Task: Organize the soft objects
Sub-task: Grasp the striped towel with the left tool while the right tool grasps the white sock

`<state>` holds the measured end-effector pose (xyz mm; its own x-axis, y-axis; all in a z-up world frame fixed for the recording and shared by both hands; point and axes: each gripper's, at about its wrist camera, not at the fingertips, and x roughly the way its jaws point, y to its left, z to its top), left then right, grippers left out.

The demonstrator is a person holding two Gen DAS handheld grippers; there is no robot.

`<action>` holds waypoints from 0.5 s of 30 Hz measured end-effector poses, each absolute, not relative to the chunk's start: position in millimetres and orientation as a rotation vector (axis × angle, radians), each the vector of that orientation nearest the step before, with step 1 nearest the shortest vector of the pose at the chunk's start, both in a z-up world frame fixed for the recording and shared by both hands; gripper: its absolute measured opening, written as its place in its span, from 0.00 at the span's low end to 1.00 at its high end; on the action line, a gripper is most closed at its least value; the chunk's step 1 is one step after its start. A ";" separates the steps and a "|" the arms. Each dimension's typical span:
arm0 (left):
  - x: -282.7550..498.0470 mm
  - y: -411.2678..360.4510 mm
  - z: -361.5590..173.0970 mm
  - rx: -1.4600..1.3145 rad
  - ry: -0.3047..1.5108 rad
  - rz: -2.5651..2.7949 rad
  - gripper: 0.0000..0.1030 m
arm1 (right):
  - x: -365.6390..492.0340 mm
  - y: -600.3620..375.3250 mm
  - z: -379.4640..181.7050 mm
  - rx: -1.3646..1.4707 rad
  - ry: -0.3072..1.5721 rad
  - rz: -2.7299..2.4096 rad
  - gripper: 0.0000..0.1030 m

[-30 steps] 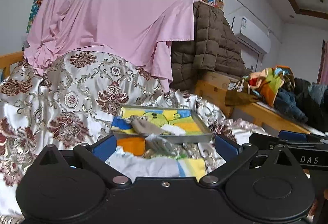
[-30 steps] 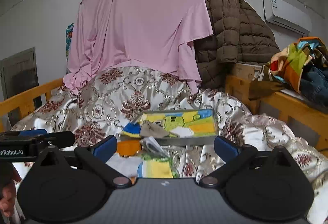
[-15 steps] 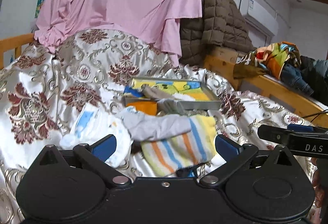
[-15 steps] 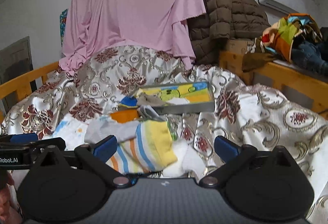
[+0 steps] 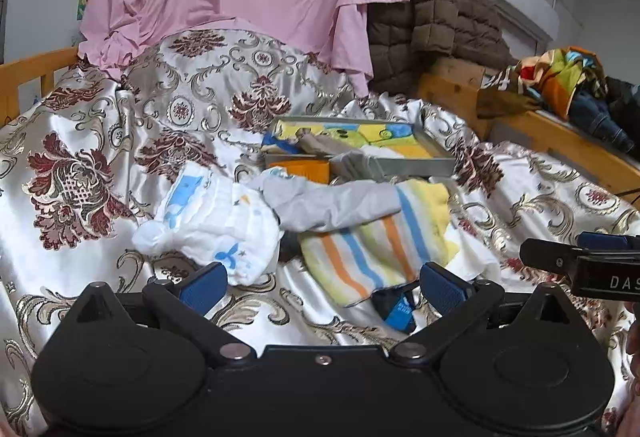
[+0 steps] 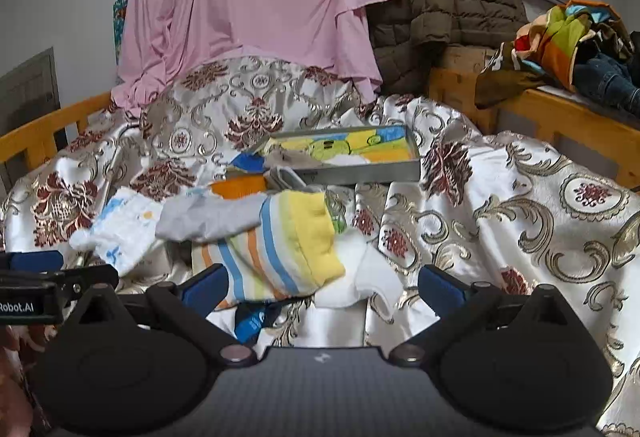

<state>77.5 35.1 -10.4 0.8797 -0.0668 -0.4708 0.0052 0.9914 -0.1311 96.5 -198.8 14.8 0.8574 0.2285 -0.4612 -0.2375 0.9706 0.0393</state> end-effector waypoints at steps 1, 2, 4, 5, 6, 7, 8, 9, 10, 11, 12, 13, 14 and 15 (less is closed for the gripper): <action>78.1 35.0 -11.5 -0.124 0.500 -0.035 0.99 | 97.2 -198.6 13.1 -0.019 0.488 0.246 1.00; 78.8 34.8 -12.5 -0.121 0.506 -0.032 0.99 | 97.7 -198.0 11.0 -0.020 0.495 0.248 1.00; 80.1 34.4 -14.3 -0.113 0.518 -0.025 0.99 | 98.9 -197.0 7.0 -0.023 0.507 0.249 1.00; 80.7 34.3 -14.9 -0.110 0.522 -0.022 0.99 | 99.5 -196.8 4.7 -0.025 0.513 0.250 1.00; 81.2 34.1 -15.6 -0.108 0.527 -0.018 0.99 | 100.3 -196.4 2.9 -0.028 0.518 0.252 1.00; 81.8 34.1 -16.3 -0.107 0.531 -0.014 0.99 | 101.1 -196.0 1.2 -0.031 0.523 0.254 1.00; 82.3 33.8 -16.8 -0.107 0.535 -0.012 0.99 | 102.1 -195.1 -0.9 -0.035 0.528 0.256 1.00; 83.3 33.9 -17.5 -0.108 0.539 -0.010 0.99 | 102.4 -194.6 -2.5 -0.038 0.531 0.257 1.00; 84.1 33.8 -18.2 -0.108 0.544 -0.007 0.99 | 103.5 -193.9 -4.2 -0.041 0.536 0.259 1.00; 85.0 33.7 -19.1 -0.109 0.550 -0.005 0.99 | 104.9 -193.2 -6.1 -0.043 0.542 0.262 1.00; 86.0 33.5 -19.8 -0.109 0.554 -0.003 0.99 | 106.1 -192.6 -7.5 -0.043 0.548 0.264 1.00; 87.3 33.6 -20.5 -0.110 0.559 -0.001 0.99 | 107.5 -191.9 -8.8 -0.044 0.553 0.268 1.00; 88.8 33.6 -21.0 -0.111 0.565 0.000 0.99 | 108.8 -191.6 -9.5 -0.047 0.555 0.271 1.00; 90.2 33.8 -21.5 -0.112 0.569 -0.001 0.99 | 110.3 -190.9 -10.4 -0.057 0.555 0.274 1.00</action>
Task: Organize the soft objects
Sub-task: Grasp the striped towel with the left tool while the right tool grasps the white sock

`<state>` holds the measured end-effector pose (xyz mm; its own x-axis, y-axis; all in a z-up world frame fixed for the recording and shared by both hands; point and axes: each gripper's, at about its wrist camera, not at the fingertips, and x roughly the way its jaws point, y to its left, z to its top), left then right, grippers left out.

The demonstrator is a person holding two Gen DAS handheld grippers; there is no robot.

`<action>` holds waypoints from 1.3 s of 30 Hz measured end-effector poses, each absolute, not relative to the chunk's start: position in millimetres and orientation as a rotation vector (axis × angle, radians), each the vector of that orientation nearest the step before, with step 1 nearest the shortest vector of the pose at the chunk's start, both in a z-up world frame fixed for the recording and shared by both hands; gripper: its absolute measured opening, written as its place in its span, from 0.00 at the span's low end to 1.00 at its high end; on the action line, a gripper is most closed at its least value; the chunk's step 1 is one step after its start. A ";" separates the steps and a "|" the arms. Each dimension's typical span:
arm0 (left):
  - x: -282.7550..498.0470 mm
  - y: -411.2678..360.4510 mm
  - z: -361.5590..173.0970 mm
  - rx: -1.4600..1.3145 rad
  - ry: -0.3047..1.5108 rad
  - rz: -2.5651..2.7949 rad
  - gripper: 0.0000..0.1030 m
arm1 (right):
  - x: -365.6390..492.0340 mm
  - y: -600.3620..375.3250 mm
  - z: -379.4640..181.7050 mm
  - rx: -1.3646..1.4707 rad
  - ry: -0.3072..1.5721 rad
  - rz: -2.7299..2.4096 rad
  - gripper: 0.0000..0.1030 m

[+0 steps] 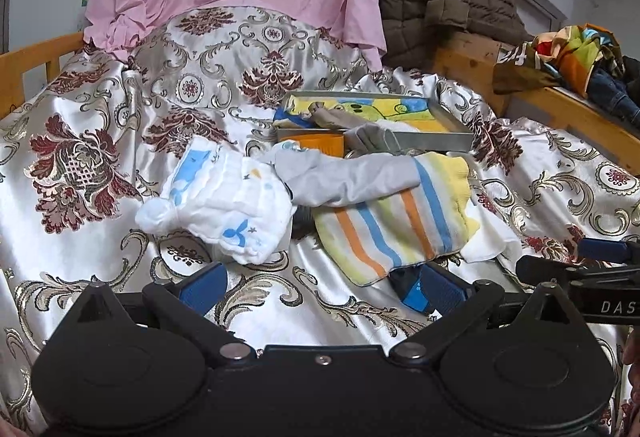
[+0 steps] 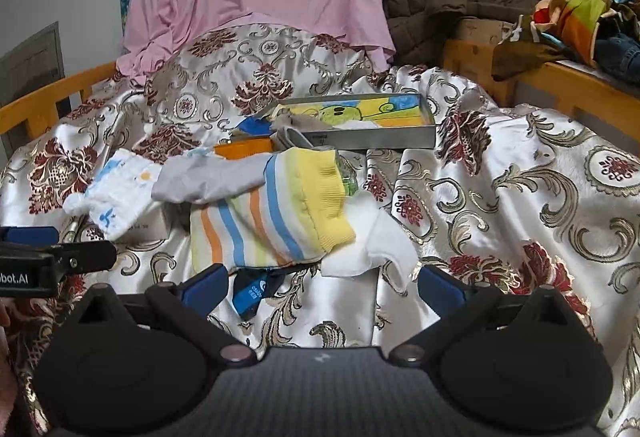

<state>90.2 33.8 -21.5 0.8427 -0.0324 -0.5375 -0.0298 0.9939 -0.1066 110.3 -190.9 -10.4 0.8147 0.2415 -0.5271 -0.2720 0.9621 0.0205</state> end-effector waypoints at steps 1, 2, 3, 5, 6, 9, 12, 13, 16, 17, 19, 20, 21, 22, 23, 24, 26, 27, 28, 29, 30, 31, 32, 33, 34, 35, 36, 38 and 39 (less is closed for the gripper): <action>92.2 33.5 -21.8 -0.111 0.574 -0.004 0.99 | 111.8 -190.3 -11.2 -0.068 0.553 0.275 1.00; 95.2 33.0 -22.1 -0.104 0.580 -0.009 0.99 | 113.9 -189.3 -11.9 -0.085 0.551 0.279 1.00; 97.7 32.4 -22.5 -0.096 0.584 -0.013 0.99 | 116.6 -188.4 -12.6 -0.106 0.547 0.285 1.00; 104.2 31.0 -23.0 -0.076 0.592 -0.029 0.99 | 121.7 -188.3 -13.8 -0.136 0.540 0.293 1.00; 107.7 29.8 -22.9 -0.067 0.596 -0.038 0.99 | 125.6 -188.5 -14.6 -0.154 0.537 0.301 1.00; 119.3 26.2 -22.9 -0.037 0.605 -0.067 0.99 | 137.7 -192.2 -17.2 -0.202 0.531 0.316 1.00; 133.0 19.4 -21.2 0.009 0.601 -0.106 0.99 | 152.2 -199.6 -20.5 -0.224 0.537 0.310 1.00; 138.4 16.7 -20.7 0.028 0.600 -0.125 0.99 | 157.7 -202.5 -21.5 -0.223 0.542 0.310 1.00; 153.7 7.3 -20.9 0.093 0.600 -0.186 0.99 | 170.4 -209.9 -25.8 -0.234 0.557 0.318 1.00; 159.5 4.1 -21.7 0.117 0.608 -0.207 0.99 | 174.4 -211.3 -27.3 -0.245 0.562 0.325 1.00; 171.8 -1.8 -24.6 0.161 0.636 -0.245 0.99 | 182.3 -212.7 -30.9 -0.278 0.571 0.336 1.00; 177.9 -4.3 -26.8 0.173 0.652 -0.254 0.99 | 186.1 -213.3 -33.3 -0.298 0.573 0.343 1.00; 183.5 -5.3 -28.9 0.174 0.671 -0.259 0.99 | 189.0 -213.4 -35.1 -0.312 0.576 0.351 1.00; 189.2 -5.9 -31.3 0.166 0.690 -0.261 0.99 | 192.7 -213.4 -37.3 -0.326 0.581 0.364 1.00; 195.8 -6.6 -33.8 0.150 0.713 -0.260 0.99 | 195.9 -213.1 -39.3 -0.332 0.585 0.375 1.00; 202.9 -6.8 -36.6 0.126 0.739 -0.256 0.99 | 199.7 -213.2 -41.4 -0.334 0.589 0.382 1.00; 214.6 -5.1 -42.6 0.067 0.777 -0.244 0.99 | 208.3 -213.9 -46.2 -0.328 0.605 0.403 1.00; 220.2 -4.5 -44.4 0.036 0.790 -0.239 0.99 | 212.2 -214.8 -48.4 -0.327 0.613 0.408 1.00; 227.3 -4.0 -46.7 -0.002 0.805 -0.236 0.99 | 216.4 -215.6 -51.0 -0.324 0.621 0.410 1.00; 232.7 -4.0 -48.6 -0.038 0.818 -0.237 0.99 | 220.4 -216.8 -52.9 -0.316 0.628 0.411 1.00; 238.4 -4.4 -50.6 -0.072 0.833 -0.242 0.99 | 223.9 -217.9 -55.1 -0.306 0.637 0.414 1.00; 244.6 -5.6 -53.2 -0.108 0.850 -0.251 0.99 | 226.1 -218.3 -57.3 -0.296 0.646 0.418 1.00; 249.6 -7.5 -55.8 -0.135 0.863 -0.259 0.99 | 228.3 -218.9 -59.0 -0.288 0.652 0.423 0.99; 253.9 -9.3 -58.1 -0.159 0.870 -0.264 0.99 | 229.9 -219.0 -60.5 -0.285 0.654 0.428 0.99; 257.2 -11.0 -60.0 -0.182 0.874 -0.266 0.99 | 230.5 -218.4 -61.7 -0.287 0.654 0.430 0.99; 260.6 -13.2 -61.5 -0.208 0.877 -0.269 0.99 | 230.8 -217.5 -62.6 -0.292 0.651 0.431 0.98; 264.6 -14.9 -62.6 -0.232 0.880 -0.274 0.99 | 230.9 -216.4 -63.7 -0.296 0.649 0.435 0.96; 271.0 -17.4 -64.3 -0.276 0.886 -0.274 0.99 | 230.7 -212.9 -64.7 -0.300 0.646 0.449 0.95; 273.3 -19.0 -65.0 -0.296 0.891 -0.271 0.99 | 230.5 -211.7 -65.4 -0.304 0.645 0.452 0.94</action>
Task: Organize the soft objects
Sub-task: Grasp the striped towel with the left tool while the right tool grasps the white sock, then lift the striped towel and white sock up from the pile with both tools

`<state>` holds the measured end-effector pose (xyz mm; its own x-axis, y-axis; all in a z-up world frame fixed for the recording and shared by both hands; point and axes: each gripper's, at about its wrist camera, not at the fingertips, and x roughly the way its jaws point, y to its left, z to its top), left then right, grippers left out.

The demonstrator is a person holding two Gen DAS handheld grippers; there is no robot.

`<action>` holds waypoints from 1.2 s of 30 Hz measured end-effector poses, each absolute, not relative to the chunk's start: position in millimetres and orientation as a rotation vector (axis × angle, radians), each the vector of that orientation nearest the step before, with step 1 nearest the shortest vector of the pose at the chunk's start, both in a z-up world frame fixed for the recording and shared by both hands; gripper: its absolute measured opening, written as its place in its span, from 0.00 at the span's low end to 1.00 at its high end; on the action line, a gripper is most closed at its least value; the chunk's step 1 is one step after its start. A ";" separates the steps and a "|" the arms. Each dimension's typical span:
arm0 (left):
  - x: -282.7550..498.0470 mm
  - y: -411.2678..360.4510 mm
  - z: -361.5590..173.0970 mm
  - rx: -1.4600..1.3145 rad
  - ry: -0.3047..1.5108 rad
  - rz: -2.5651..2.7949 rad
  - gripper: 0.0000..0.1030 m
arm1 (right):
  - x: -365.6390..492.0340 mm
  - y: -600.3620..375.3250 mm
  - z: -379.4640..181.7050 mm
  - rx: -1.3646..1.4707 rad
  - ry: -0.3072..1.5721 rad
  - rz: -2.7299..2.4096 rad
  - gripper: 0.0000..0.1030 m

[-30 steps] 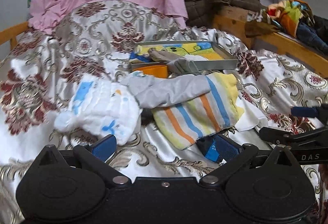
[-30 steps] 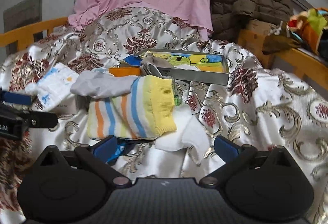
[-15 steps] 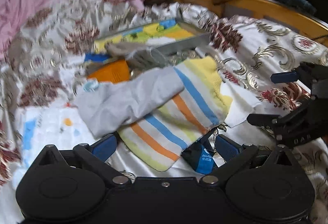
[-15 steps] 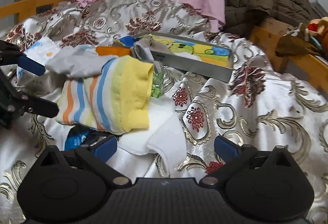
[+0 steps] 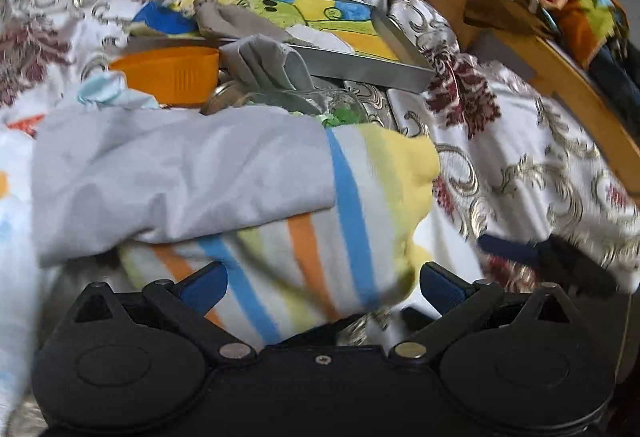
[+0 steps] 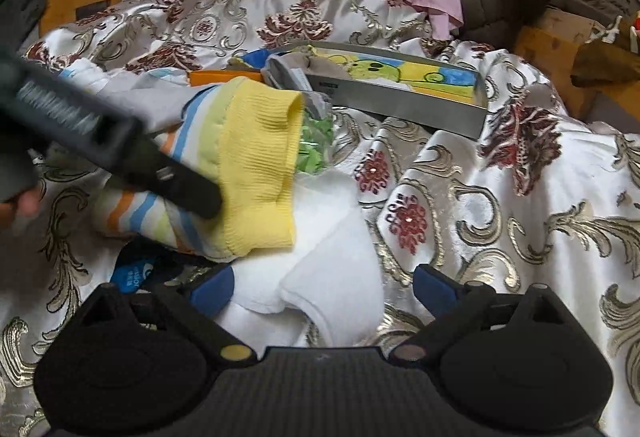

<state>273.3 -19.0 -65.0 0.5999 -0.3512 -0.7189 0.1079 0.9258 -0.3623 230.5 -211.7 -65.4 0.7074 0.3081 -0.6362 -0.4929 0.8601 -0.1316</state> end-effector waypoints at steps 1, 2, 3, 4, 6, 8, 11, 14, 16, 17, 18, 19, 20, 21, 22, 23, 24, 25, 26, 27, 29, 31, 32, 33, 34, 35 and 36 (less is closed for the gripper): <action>276.2 -19.7 -65.4 -0.313 0.896 -0.268 0.99 | 230.2 -210.2 -65.7 -0.306 0.642 0.457 0.94; 278.7 -20.9 -65.6 -0.331 0.899 -0.261 0.99 | 230.5 -209.1 -65.9 -0.305 0.640 0.461 0.92; 280.8 -21.5 -65.8 -0.348 0.900 -0.253 0.98 | 230.7 -208.3 -66.5 -0.304 0.640 0.464 0.91; 282.8 -22.0 -66.2 -0.362 0.903 -0.245 0.94 | 231.1 -207.5 -67.3 -0.302 0.642 0.470 0.90; 287.0 -21.1 -67.7 -0.380 0.921 -0.224 0.86 | 231.6 -206.0 -68.7 -0.304 0.649 0.476 0.87; 288.8 -19.5 -69.6 -0.408 0.930 -0.204 0.74 | 231.3 -205.0 -69.2 -0.303 0.650 0.480 0.84; 288.1 -15.1 -72.5 -0.447 0.939 -0.219 0.65 | 231.1 -204.5 -69.9 -0.294 0.657 0.484 0.81; 283.2 -15.4 -71.7 -0.454 0.935 -0.258 0.50 | 232.1 -205.2 -70.1 -0.289 0.671 0.485 0.76; 279.6 -12.9 -72.3 -0.463 0.935 -0.275 0.43 | 232.4 -205.5 -69.7 -0.291 0.674 0.482 0.72; 277.8 -11.5 -72.9 -0.469 0.936 -0.281 0.42 | 232.1 -205.3 -69.7 -0.291 0.675 0.480 0.69; 276.8 -10.1 -73.3 -0.474 0.939 -0.286 0.38 | 231.8 -205.5 -69.4 -0.293 0.674 0.478 0.67; 275.9 -9.1 -73.3 -0.477 0.942 -0.291 0.34 | 231.4 -205.7 -69.4 -0.295 0.672 0.474 0.62; 274.8 -8.6 -72.7 -0.475 0.944 -0.292 0.31 | 231.4 -205.8 -69.3 -0.298 0.671 0.467 0.56; 273.4 -8.3 -72.1 -0.469 0.945 -0.288 0.26 | 231.8 -206.5 -69.0 -0.299 0.670 0.458 0.50; 271.7 -7.4 -71.6 -0.470 0.947 -0.289 0.22 | 232.4 -207.8 -68.7 -0.296 0.670 0.449 0.48; 269.9 -5.7 -71.2 -0.471 0.947 -0.288 0.19 | 232.8 -208.4 -68.6 -0.292 0.671 0.442 0.42; 267.7 -4.4 -70.3 -0.466 0.945 -0.282 0.17 | 233.2 -210.1 -67.8 -0.284 0.670 0.435 0.38; 264.7 -2.3 -69.2 -0.459 0.942 -0.271 0.16 | 233.5 -211.8 -66.8 -0.275 0.669 0.429 0.36; 261.7 1.2 -68.5 -0.463 0.941 -0.265 0.16 | 234.1 -213.2 -65.9 -0.269 0.668 0.424 0.32; 258.5 4.3 -67.8 -0.471 0.943 -0.260 0.16 | 234.2 -214.6 -64.7 -0.264 0.667 0.419 0.30; 249.8 8.9 -64.6 -0.467 0.939 -0.257 0.16 | 233.4 -216.7 -62.3 -0.254 0.662 0.412 0.26; 239.7 10.8 -60.1 -0.445 0.935 -0.263 0.14 | 231.7 -218.8 -57.7 -0.244 0.654 0.411 0.24; 234.8 11.9 -57.9 -0.438 0.933 -0.269 0.14 | 229.9 -219.9 -54.9 -0.239 0.647 0.410 0.24; 229.3 13.6 -55.6 -0.432 0.930 -0.274 0.14 | 228.5 -221.2 -52.3 -0.233 0.641 0.409 0.24; 224.4 14.7 -53.4 -0.427 0.929 -0.277 0.14 | 226.4 -222.4 -49.6 -0.226 0.635 0.409 0.24; 218.6 16.2 -51.3 -0.424 0.927 -0.281 0.14 | 224.8 -223.7 -47.0 -0.219 0.631 0.410 0.24; 214.3 17.8 -49.8 -0.427 0.926 -0.286 0.14 | 223.3 -224.9 -44.8 -0.211 0.627 0.411 0.24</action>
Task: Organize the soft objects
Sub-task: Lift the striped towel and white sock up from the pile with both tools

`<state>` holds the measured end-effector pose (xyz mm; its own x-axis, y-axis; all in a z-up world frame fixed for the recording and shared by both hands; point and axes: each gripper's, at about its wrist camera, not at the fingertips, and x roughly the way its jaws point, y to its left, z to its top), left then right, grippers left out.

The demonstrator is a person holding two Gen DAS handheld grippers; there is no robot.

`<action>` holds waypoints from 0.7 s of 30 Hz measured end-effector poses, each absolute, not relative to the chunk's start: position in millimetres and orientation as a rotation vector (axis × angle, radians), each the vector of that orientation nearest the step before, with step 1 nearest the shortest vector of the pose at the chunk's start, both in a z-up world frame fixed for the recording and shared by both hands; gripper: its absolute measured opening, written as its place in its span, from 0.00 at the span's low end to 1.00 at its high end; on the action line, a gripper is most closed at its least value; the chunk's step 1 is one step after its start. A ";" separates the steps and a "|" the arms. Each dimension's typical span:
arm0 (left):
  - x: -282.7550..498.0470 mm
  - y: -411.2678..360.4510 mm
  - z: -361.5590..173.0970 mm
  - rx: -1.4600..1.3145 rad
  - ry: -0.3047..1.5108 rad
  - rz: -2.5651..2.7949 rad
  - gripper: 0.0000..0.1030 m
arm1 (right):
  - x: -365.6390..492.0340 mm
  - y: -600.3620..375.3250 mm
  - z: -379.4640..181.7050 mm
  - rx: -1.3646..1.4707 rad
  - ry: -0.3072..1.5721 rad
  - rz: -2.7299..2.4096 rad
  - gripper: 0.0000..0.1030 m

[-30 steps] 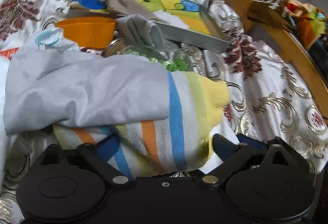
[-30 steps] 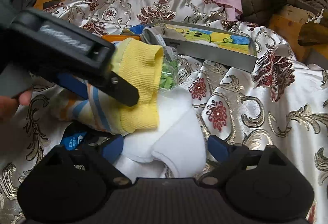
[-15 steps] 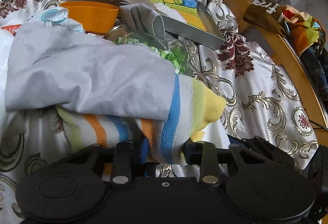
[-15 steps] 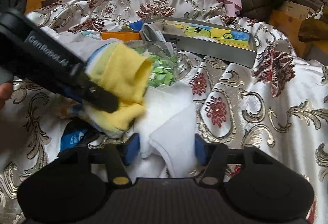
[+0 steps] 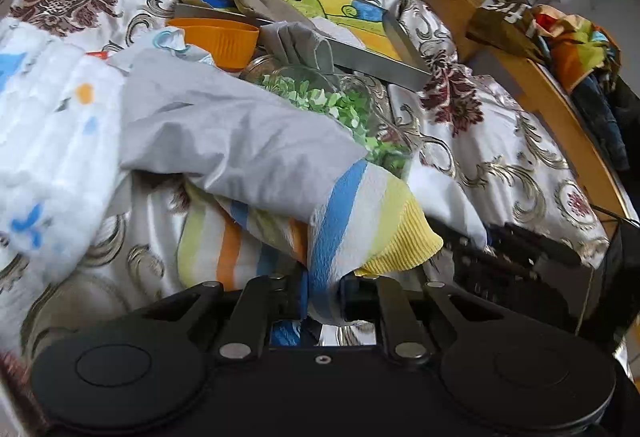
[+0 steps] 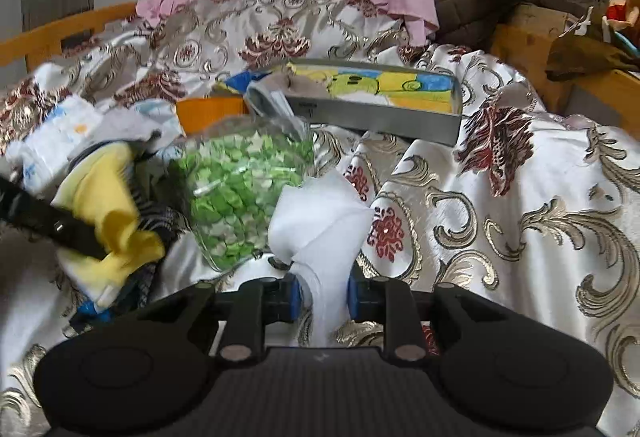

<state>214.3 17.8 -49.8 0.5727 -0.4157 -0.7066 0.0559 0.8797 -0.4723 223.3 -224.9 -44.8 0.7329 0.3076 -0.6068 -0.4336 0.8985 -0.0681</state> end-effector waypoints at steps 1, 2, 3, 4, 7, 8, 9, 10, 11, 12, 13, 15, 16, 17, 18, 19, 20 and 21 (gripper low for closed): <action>209.6 19.7 -48.5 -0.433 0.928 -0.297 0.14 | 222.8 -225.7 -42.7 -0.204 0.625 0.412 0.24; 204.6 22.1 -47.4 -0.444 0.930 -0.311 0.14 | 222.0 -226.6 -40.3 -0.195 0.623 0.415 0.24; 199.9 24.0 -46.4 -0.457 0.927 -0.319 0.14 | 220.7 -227.7 -38.0 -0.186 0.621 0.422 0.24; 195.2 27.0 -44.9 -0.473 0.923 -0.329 0.14 | 219.0 -228.5 -36.2 -0.178 0.617 0.428 0.24; 182.7 35.1 -38.7 -0.517 0.896 -0.336 0.14 | 212.4 -229.5 -29.5 -0.164 0.598 0.455 0.23; 179.2 38.0 -35.0 -0.527 0.888 -0.330 0.14 | 209.7 -229.0 -27.2 -0.161 0.591 0.465 0.23; 176.5 40.5 -31.4 -0.535 0.884 -0.325 0.14 | 207.4 -228.6 -25.1 -0.155 0.585 0.478 0.23; 173.9 43.3 -27.1 -0.545 0.884 -0.326 0.14 | 205.3 -228.4 -23.1 -0.144 0.583 0.493 0.23; 172.2 46.0 -22.9 -0.554 0.886 -0.332 0.14 | 202.7 -227.2 -21.7 -0.133 0.583 0.505 0.23; 170.8 48.2 -19.0 -0.566 0.891 -0.347 0.14 | 200.0 -226.8 -19.7 -0.117 0.584 0.524 0.23; 169.3 50.8 -15.4 -0.580 0.897 -0.363 0.14 | 197.0 -225.6 -18.0 -0.104 0.586 0.541 0.23; 164.8 55.7 -7.9 -0.596 0.893 -0.371 0.14 | 190.0 -220.6 -15.1 -0.087 0.589 0.586 0.23; 163.5 58.4 -5.2 -0.605 0.894 -0.369 0.14 | 188.0 -218.8 -14.6 -0.079 0.591 0.606 0.23; 162.1 60.5 -3.7 -0.615 0.893 -0.367 0.14 | 185.8 -216.1 -14.6 -0.068 0.597 0.628 0.23; 160.9 62.8 -2.4 -0.622 0.891 -0.363 0.14 | 184.2 -213.2 -15.2 -0.063 0.604 0.647 0.23; 159.7 65.1 -1.1 -0.626 0.888 -0.358 0.14 | 182.4 -210.7 -15.6 -0.057 0.604 0.665 0.23; 157.3 67.9 0.3 -0.630 0.886 -0.357 0.14 | 179.8 -208.7 -16.2 -0.045 0.598 0.682 0.23; 155.7 69.4 1.1 -0.634 0.886 -0.359 0.14 | 178.6 -206.1 -15.3 -0.019 0.593 0.711 0.23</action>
